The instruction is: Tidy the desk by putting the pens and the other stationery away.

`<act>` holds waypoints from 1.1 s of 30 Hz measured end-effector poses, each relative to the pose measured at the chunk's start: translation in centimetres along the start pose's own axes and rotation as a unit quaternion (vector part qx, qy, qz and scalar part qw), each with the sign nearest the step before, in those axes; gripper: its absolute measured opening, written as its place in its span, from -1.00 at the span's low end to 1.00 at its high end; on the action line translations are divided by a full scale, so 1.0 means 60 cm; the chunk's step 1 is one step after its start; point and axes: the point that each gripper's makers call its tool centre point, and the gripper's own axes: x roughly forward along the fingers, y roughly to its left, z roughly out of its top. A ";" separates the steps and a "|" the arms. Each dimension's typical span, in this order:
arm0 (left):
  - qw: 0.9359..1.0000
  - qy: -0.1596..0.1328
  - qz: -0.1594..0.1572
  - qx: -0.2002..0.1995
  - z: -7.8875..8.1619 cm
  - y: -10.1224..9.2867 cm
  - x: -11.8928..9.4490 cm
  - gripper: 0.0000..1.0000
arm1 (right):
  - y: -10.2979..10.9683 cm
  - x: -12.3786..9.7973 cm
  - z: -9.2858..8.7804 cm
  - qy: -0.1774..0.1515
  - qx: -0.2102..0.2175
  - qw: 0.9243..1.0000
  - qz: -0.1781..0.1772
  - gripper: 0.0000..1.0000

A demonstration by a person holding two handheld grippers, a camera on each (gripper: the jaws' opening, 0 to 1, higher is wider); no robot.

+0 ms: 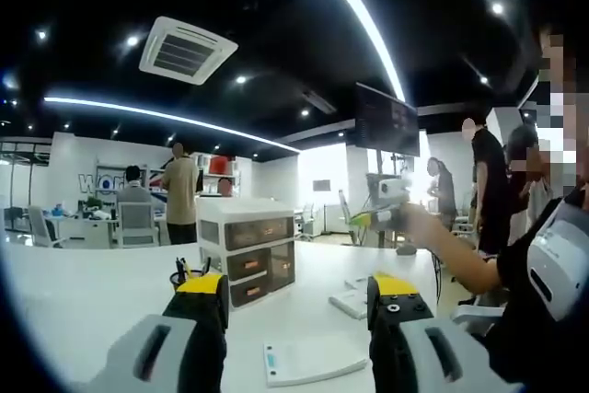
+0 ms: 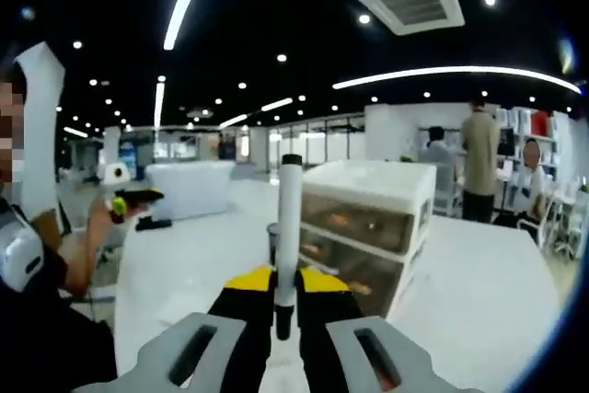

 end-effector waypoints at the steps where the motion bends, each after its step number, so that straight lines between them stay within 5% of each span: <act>1: 1.000 0.000 0.000 0.000 0.000 -0.001 0.000 0.22 | 0.005 -0.003 -0.001 -0.003 -0.002 1.000 0.000 -0.85; 12: 1.000 0.001 0.000 -0.001 -0.002 0.000 0.000 0.22 | 0.042 -0.042 -0.022 -0.014 -0.012 1.000 -0.003 -0.85; 21: 1.000 0.004 -0.003 -0.001 -0.004 -0.003 0.002 0.22 | 0.068 -0.075 -0.010 -0.051 -0.028 0.998 -0.010 -0.85; 33: 1.000 0.003 -0.009 0.004 -0.001 -0.013 0.002 0.22 | 0.097 -0.062 -0.009 -0.050 -0.033 0.998 -0.005 -0.85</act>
